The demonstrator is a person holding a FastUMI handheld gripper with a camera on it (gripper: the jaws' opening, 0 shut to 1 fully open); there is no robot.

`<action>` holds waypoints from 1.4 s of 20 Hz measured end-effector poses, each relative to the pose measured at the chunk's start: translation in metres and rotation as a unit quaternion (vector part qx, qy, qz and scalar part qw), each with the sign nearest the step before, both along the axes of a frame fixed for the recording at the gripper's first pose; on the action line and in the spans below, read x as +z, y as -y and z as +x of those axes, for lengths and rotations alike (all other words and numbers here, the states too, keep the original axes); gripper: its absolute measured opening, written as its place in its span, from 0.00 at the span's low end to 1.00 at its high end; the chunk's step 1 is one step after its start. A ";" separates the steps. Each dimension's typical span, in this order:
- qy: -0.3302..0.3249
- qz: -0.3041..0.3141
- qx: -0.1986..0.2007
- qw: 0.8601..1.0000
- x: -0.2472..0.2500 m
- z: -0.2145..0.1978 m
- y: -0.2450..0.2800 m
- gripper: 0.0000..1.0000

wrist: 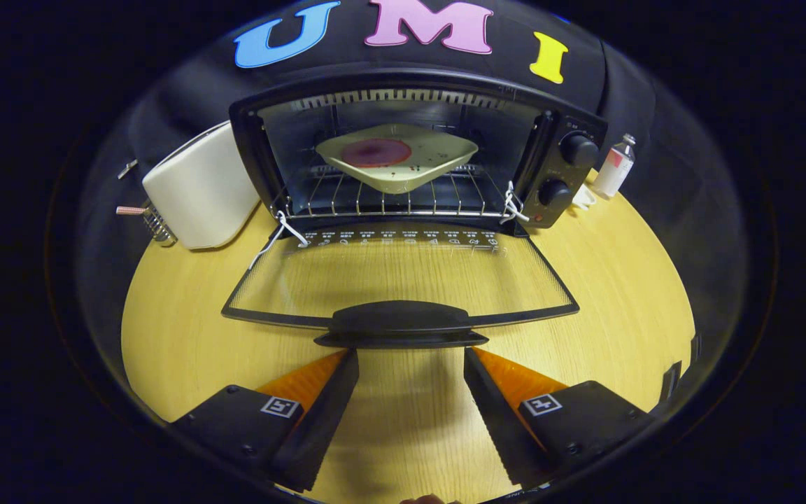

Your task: Open the toaster oven, put the food inside, and close the toaster oven door.

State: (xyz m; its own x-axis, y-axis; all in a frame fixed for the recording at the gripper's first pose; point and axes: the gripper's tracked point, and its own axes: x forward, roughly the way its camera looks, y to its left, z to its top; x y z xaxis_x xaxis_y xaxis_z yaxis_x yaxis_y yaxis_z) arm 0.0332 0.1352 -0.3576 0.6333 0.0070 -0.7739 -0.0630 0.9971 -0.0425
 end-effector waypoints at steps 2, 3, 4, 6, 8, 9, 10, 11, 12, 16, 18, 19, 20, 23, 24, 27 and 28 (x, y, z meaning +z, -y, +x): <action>0.008 0.004 -0.002 1.000 0.014 0.001 -0.002 0.99; 0.012 0.005 -0.001 1.000 0.022 0.001 -0.002 0.99; 0.020 0.006 0.002 1.000 0.031 0.002 -0.003 1.00; 0.045 0.016 0.006 0.999 0.052 0.009 -0.004 1.00; 0.072 0.033 0.005 0.997 0.074 0.020 -0.006 1.00; 0.084 0.039 0.008 0.996 0.086 0.025 -0.008 1.00; 0.095 0.042 0.014 0.994 0.096 0.033 -0.009 1.00; 0.104 0.041 0.019 0.994 0.106 0.037 -0.008 1.00; 0.118 0.042 0.024 0.992 0.119 0.039 -0.008 1.00; 0.203 0.047 0.045 0.977 0.184 0.034 -0.001 1.00; 0.256 0.042 0.055 0.964 0.221 0.027 0.010 1.00; 0.282 0.039 0.058 0.957 0.240 0.021 0.019 1.00; 0.305 0.037 0.059 0.950 0.257 0.013 0.026 1.00; 0.352 0.038 0.052 0.934 0.294 -0.014 0.055 0.99; 0.359 0.040 0.045 0.931 0.303 -0.026 0.064 0.99; 0.380 0.055 0.021 0.923 0.312 -0.069 0.088 0.99; 0.379 0.045 0.014 0.924 0.306 -0.081 0.098 0.99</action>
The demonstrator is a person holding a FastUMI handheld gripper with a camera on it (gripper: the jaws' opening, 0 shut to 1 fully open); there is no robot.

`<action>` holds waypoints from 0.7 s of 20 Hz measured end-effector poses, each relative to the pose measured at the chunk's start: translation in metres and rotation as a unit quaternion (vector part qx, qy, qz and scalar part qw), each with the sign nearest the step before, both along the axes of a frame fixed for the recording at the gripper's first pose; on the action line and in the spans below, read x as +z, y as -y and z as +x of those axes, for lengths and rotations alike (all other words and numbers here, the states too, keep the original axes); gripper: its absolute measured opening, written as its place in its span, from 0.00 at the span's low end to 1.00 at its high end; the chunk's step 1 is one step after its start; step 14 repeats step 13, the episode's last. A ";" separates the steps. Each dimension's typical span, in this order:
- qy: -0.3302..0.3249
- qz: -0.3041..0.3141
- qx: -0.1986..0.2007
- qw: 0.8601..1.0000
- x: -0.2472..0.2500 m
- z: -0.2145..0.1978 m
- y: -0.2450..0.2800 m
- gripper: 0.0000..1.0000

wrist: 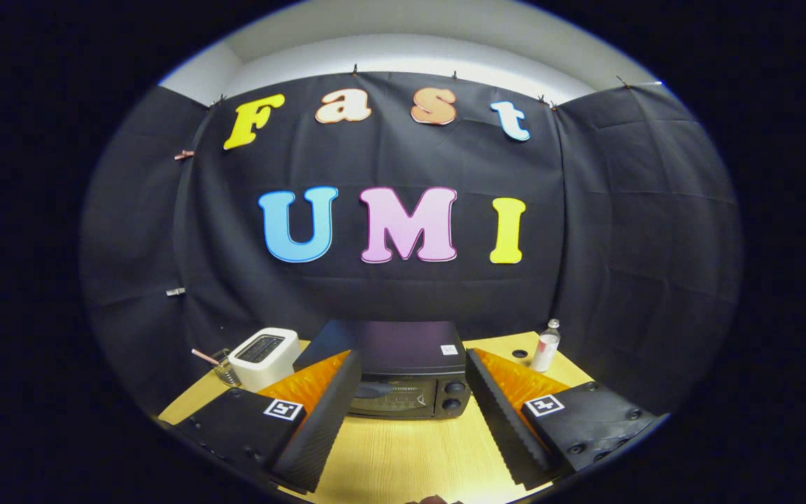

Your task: Open the toaster oven, put the food inside, and close the toaster oven door.

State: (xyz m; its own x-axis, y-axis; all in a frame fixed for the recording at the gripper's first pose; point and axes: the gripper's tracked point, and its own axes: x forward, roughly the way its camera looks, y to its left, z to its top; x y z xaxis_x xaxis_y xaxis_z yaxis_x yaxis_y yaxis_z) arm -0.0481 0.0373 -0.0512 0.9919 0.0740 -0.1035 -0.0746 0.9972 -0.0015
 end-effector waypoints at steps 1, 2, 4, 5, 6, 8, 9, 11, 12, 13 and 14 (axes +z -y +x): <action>-0.005 -0.009 -0.010 1.000 -0.008 -0.013 0.009 0.99; -0.014 -0.012 -0.017 1.000 -0.015 -0.024 0.016 0.99; -0.018 -0.002 -0.031 0.999 -0.019 -0.042 0.024 0.99; -0.014 0.003 -0.036 0.999 -0.017 -0.046 0.028 0.99; -0.009 0.006 -0.038 0.999 -0.016 -0.048 0.031 0.99; -0.008 0.003 -0.045 0.999 -0.015 -0.047 0.032 0.99; -0.007 0.003 -0.048 0.999 -0.014 -0.045 0.031 0.99; -0.005 0.009 -0.050 0.999 -0.012 -0.041 0.029 0.99; -0.005 0.012 -0.051 0.999 -0.010 -0.039 0.028 0.99; -0.006 0.014 -0.053 0.998 -0.010 -0.037 0.028 0.99; -0.006 0.014 -0.053 0.998 -0.010 -0.037 0.028 0.99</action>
